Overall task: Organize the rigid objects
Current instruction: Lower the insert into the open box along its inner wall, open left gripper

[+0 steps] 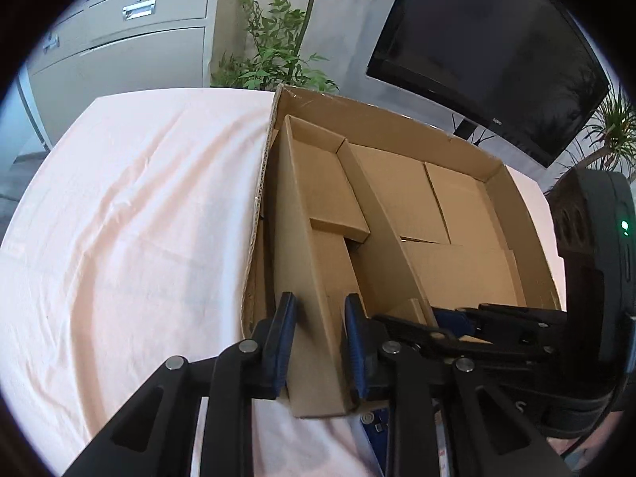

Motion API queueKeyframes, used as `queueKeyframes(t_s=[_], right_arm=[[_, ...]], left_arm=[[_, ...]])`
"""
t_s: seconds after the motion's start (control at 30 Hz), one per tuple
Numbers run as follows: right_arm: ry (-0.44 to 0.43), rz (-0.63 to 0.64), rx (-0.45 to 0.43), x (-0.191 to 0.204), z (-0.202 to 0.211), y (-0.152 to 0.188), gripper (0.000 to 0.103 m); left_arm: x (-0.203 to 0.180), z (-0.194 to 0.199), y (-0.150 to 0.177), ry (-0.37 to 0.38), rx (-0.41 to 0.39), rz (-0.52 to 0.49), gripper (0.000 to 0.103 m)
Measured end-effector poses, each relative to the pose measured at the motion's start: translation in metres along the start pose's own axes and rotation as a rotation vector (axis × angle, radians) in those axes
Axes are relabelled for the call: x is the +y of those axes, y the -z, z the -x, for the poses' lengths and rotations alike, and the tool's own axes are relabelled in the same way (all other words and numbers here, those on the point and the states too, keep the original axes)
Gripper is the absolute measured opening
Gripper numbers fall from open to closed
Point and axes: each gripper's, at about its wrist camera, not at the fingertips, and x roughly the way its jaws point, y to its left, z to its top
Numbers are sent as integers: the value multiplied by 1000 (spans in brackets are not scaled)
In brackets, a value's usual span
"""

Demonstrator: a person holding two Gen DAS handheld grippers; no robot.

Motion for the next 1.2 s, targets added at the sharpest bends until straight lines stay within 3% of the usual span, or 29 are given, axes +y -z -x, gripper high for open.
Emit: queueKeyframes(t_s=[0.2,0.3,0.33,0.37,0.43,0.53,0.73,0.9,1.0,1.07,1.1,1.2], right_arm=[[-15,9,-39,11,-3,7,33],[29,32,-71,15,0,13,49],[51,40,-85,16,3,16,60],[65,39,-107,16,8,21,64],[83,38,-111,17,9,24,63],[108,36,-56,18,-9,19,43],[104,36,-28,21,-26,15,35],[-1,102,33,25,-27,17,35],[-34,58,-16,2,-2,19,51],[-21,20,-29,-17,7,11,51],[-22,11,-23,-23,6,5,50],[-41,-6,-7,-30,-1,-4,33]], left_arm=[[3,33,12,-39,-131,-27,24],[1,61,28,-59,-186,-46,42],[0,70,35,-48,-207,-53,53],[-2,78,40,-40,-226,-61,61],[-2,83,43,-43,-239,-61,63],[8,73,39,-31,-206,-14,63],[14,61,45,14,-203,-40,63],[17,31,23,51,-180,-105,63],[16,4,5,98,-129,-153,63],[9,-9,2,106,-80,-194,63],[4,-13,0,108,-59,-222,63],[-12,-18,4,91,-28,-275,63]])
